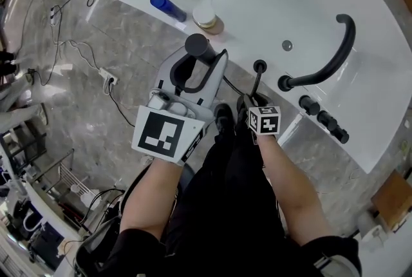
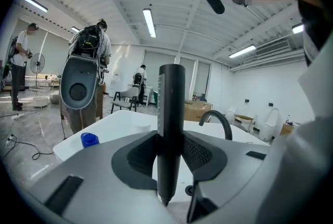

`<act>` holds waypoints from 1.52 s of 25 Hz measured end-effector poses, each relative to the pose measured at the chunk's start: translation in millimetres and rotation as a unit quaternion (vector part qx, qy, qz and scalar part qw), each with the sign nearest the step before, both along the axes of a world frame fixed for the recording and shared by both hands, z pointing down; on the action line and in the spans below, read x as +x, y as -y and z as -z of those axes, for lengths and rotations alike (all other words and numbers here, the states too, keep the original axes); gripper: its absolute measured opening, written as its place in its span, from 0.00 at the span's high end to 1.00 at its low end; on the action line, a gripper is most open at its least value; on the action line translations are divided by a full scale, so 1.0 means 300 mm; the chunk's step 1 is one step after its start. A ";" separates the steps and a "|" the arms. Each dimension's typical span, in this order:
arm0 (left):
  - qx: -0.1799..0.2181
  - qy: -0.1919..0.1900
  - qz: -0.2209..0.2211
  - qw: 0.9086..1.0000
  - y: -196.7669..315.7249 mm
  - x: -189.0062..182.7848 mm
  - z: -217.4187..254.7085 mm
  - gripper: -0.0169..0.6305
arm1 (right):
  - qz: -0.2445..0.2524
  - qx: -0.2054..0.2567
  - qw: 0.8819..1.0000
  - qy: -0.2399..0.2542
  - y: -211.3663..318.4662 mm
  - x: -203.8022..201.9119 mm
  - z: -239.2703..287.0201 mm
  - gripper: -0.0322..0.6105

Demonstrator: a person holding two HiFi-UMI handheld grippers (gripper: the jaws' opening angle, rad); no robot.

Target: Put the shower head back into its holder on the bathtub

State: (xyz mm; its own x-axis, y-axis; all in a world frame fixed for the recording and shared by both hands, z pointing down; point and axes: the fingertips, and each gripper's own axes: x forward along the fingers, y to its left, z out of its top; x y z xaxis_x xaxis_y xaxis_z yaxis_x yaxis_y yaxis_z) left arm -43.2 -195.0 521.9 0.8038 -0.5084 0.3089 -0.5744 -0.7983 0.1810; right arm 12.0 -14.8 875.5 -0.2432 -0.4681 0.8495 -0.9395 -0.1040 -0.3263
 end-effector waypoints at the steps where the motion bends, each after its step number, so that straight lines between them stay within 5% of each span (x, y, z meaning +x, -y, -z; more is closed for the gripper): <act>1: -0.002 -0.003 0.003 1.000 0.001 -0.002 0.004 0.76 | 0.003 0.001 1.000 -0.002 0.003 0.001 -0.001 0.76; 5: -0.005 -0.003 0.010 1.000 0.000 -0.014 0.012 0.76 | 0.021 0.003 1.000 -0.022 -0.003 -0.002 0.041 0.84; 17: 0.021 -0.023 0.005 1.000 -0.005 0.024 0.274 0.76 | 0.012 0.022 1.000 -0.017 0.033 0.134 0.467 0.84; 28: 0.039 -0.037 -0.006 0.999 -0.017 0.044 0.417 0.76 | -0.009 -0.023 1.000 -0.011 0.218 0.115 0.425 0.83; 38: 0.057 -0.064 0.001 0.996 0.045 0.014 0.542 0.76 | -0.016 -0.054 0.998 0.022 0.071 0.049 0.414 0.72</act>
